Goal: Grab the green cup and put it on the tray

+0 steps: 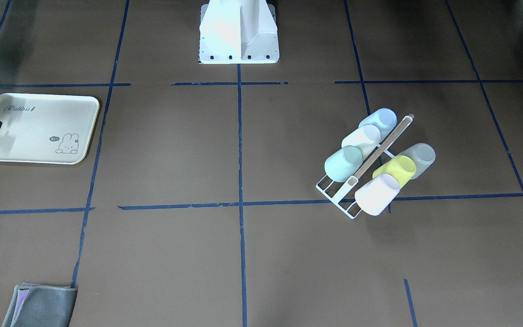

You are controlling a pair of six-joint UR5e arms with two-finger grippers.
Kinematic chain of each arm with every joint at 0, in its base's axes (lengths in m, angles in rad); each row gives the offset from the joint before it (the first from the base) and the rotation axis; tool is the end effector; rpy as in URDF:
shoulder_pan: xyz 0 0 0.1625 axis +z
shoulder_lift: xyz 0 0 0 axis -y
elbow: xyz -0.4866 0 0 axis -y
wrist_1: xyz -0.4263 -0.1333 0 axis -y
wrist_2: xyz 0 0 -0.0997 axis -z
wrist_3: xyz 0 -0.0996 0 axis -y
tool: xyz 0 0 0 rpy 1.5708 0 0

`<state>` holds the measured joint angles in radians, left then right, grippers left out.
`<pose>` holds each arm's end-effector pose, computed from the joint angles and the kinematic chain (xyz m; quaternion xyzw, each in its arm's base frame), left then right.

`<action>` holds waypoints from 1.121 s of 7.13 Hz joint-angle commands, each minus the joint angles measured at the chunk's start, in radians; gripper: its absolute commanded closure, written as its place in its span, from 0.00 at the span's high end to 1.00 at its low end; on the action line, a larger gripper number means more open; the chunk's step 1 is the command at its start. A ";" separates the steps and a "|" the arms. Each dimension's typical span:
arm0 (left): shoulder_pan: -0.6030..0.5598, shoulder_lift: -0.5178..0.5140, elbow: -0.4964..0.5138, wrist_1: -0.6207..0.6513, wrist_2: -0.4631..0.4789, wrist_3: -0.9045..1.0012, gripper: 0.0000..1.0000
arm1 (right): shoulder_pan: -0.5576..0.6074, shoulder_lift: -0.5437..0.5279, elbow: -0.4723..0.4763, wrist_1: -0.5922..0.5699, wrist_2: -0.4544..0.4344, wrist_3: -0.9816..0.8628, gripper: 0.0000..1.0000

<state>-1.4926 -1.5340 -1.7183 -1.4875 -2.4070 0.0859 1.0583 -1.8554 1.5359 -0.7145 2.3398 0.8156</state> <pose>-0.0196 -0.5104 0.6657 0.0141 0.4059 0.0804 0.9102 -0.1356 -0.3716 0.7739 -0.0293 -0.4363 0.0366 0.8986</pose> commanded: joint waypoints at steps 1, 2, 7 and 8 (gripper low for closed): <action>0.000 0.000 -0.001 0.000 -0.001 0.000 1.00 | -0.006 -0.002 -0.007 0.004 -0.002 0.004 0.68; 0.000 0.000 -0.001 0.001 -0.001 0.000 1.00 | -0.006 -0.007 -0.007 0.004 -0.002 0.004 0.53; 0.000 -0.006 -0.003 0.000 -0.003 -0.002 1.00 | -0.003 -0.013 0.007 0.019 -0.008 -0.003 0.00; 0.000 -0.008 -0.003 0.001 -0.027 -0.002 1.00 | -0.004 -0.007 0.073 0.036 0.001 0.002 0.00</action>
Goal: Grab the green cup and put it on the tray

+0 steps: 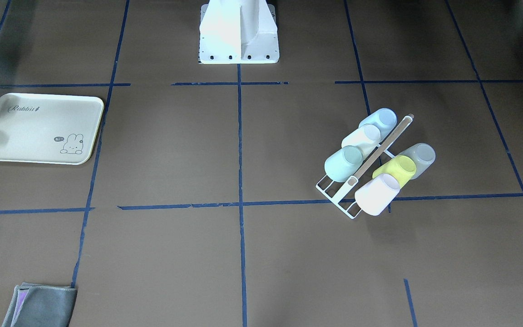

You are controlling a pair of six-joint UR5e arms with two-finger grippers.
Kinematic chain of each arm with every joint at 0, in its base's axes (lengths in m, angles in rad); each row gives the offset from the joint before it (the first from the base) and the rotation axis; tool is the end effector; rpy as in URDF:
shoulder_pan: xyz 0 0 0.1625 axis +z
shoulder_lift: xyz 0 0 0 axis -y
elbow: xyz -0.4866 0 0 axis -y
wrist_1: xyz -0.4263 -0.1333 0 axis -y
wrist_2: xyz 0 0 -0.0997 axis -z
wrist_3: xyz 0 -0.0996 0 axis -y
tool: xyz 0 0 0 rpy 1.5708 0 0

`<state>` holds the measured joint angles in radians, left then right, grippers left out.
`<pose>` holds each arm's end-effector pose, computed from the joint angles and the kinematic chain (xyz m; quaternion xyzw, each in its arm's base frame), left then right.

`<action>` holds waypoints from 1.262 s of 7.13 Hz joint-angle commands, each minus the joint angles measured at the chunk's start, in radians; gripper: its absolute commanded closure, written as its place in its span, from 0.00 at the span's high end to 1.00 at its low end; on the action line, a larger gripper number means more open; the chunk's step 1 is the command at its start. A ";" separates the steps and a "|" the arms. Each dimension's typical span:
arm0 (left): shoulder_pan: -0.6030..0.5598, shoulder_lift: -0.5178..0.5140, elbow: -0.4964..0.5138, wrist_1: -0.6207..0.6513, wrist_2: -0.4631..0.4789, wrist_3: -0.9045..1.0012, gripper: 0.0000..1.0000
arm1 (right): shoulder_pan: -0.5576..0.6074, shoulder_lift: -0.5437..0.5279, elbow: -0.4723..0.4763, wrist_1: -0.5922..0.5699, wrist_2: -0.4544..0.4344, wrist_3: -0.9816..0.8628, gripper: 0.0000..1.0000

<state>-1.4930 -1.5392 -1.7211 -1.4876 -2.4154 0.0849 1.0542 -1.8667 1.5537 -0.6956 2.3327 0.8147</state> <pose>-0.0190 -0.5129 0.6609 0.0177 0.4097 0.0814 0.9084 -0.1348 -0.3679 0.7670 -0.0181 -0.4400 0.0304 0.8973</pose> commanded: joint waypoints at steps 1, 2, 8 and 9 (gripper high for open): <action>0.000 -0.002 0.002 0.001 -0.028 -0.001 1.00 | -0.003 0.020 0.106 0.009 0.019 0.006 0.00; 0.000 -0.002 0.002 0.000 -0.028 -0.001 1.00 | -0.019 0.073 0.112 0.005 0.058 0.006 0.00; -0.001 -0.004 -0.014 -0.005 -0.030 0.003 1.00 | -0.275 0.540 0.112 -0.257 0.037 0.297 0.00; -0.001 -0.004 -0.017 -0.006 -0.030 0.003 1.00 | -0.334 0.623 0.114 -0.360 -0.036 0.328 0.00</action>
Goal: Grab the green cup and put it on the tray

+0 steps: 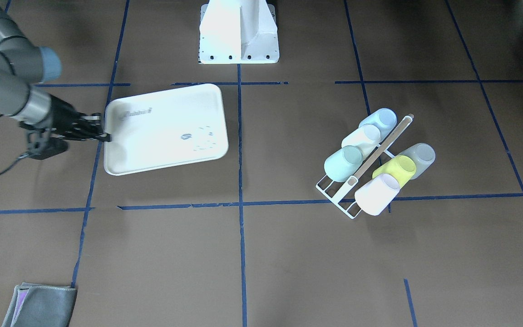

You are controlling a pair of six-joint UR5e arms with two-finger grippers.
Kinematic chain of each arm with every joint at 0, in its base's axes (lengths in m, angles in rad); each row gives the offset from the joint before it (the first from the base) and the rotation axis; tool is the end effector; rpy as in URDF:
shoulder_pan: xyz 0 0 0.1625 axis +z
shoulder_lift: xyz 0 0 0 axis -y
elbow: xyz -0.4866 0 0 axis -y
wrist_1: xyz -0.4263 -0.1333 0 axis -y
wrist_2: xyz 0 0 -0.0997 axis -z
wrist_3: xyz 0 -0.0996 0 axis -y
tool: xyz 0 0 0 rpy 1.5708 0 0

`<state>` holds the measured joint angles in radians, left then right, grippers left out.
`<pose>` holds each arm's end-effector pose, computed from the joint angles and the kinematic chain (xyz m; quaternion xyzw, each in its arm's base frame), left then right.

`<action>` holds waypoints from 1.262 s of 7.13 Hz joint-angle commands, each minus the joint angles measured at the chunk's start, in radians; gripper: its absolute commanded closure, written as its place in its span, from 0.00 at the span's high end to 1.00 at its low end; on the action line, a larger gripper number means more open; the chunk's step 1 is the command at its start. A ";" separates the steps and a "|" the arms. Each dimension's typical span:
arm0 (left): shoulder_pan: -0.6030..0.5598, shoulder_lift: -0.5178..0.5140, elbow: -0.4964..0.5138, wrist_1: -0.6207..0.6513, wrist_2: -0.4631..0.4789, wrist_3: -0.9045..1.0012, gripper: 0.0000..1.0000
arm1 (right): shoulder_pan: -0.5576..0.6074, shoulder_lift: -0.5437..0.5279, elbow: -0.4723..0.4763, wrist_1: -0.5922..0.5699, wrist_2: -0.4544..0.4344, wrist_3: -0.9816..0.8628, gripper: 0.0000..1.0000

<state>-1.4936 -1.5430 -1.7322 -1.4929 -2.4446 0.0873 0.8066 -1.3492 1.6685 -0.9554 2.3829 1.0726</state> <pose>-0.0173 -0.5149 0.6504 0.0274 0.4228 0.0862 0.9017 -0.3891 -0.4942 0.4639 -0.0289 -0.5430 -0.0499 0.8378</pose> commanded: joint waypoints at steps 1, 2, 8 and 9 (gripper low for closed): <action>0.000 0.000 -0.006 -0.001 -0.001 0.002 1.00 | -0.139 0.178 -0.001 -0.180 -0.149 0.123 0.00; 0.000 0.000 -0.004 -0.001 -0.001 0.002 1.00 | -0.176 0.223 -0.007 -0.234 -0.204 0.160 0.00; 0.000 0.000 -0.015 -0.003 -0.002 0.002 1.00 | -0.218 0.236 0.002 -0.304 -0.254 0.179 0.75; 0.000 0.003 -0.035 -0.006 -0.001 -0.001 1.00 | -0.211 0.234 0.007 -0.307 -0.252 0.181 0.89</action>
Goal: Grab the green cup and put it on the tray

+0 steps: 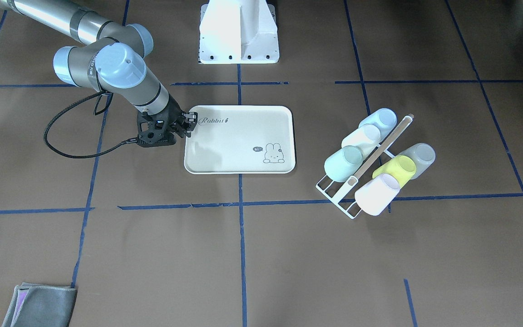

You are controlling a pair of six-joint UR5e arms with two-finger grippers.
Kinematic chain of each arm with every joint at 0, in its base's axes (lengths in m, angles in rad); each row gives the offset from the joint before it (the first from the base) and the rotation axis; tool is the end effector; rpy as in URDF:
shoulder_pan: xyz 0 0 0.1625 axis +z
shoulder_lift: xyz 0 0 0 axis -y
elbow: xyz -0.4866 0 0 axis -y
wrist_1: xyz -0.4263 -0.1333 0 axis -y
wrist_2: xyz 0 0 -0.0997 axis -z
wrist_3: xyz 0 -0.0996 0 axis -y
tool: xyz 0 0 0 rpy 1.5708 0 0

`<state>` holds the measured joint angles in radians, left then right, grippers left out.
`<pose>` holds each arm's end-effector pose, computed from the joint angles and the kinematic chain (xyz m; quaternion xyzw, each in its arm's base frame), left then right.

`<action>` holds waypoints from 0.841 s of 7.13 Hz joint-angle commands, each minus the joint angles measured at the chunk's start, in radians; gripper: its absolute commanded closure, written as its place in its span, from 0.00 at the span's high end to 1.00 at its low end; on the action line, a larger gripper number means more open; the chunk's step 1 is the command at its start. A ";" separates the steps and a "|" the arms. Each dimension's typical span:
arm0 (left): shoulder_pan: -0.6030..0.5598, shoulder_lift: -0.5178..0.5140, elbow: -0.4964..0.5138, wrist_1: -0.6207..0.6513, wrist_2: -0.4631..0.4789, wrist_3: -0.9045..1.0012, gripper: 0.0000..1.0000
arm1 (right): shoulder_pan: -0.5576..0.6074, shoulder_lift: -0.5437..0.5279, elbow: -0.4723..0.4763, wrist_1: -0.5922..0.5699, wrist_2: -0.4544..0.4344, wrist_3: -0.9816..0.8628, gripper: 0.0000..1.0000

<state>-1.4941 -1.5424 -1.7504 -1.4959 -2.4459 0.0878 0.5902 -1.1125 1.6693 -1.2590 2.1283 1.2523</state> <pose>-0.0175 -0.5147 0.6407 0.0369 0.4232 0.0905 0.9007 -0.5418 -0.4599 0.3521 -0.0467 -0.4730 0.0034 0.8798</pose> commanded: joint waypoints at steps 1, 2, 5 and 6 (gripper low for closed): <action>0.017 -0.002 -0.049 -0.007 0.002 -0.025 1.00 | 0.038 -0.033 0.053 -0.005 0.022 0.001 0.99; 0.108 -0.028 -0.114 -0.006 0.013 -0.025 1.00 | 0.107 -0.111 0.132 -0.005 0.074 -0.001 0.99; 0.279 -0.180 -0.272 0.003 0.024 -0.034 0.99 | 0.269 -0.214 0.135 -0.005 0.183 -0.170 0.99; 0.329 -0.255 -0.309 0.011 0.074 -0.043 1.00 | 0.316 -0.236 0.144 -0.004 0.200 -0.216 0.99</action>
<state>-1.2180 -1.7211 -2.0070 -1.4911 -2.4113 0.0540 0.8576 -1.3192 1.8076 -1.2637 2.3120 1.0978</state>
